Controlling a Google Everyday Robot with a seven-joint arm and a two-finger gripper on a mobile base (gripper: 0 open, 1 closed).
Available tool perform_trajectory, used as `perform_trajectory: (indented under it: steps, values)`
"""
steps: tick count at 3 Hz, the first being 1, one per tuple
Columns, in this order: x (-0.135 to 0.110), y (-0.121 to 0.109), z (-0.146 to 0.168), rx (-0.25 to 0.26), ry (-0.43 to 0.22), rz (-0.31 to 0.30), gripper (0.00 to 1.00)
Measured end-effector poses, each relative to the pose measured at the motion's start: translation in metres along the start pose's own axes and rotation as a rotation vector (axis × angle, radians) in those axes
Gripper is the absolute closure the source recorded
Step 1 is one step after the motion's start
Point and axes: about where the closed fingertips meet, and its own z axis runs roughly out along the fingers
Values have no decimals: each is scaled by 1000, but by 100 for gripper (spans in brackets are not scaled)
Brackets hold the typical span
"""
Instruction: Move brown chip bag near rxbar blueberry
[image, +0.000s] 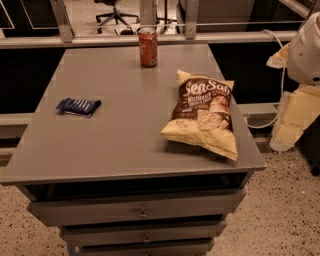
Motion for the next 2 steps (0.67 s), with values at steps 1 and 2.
perform_trajectory:
  steps: [1,2]
  values:
    - [0,-1,-1,13,-18,16,0]
    - [4,-3,7,51,-130,126,0]
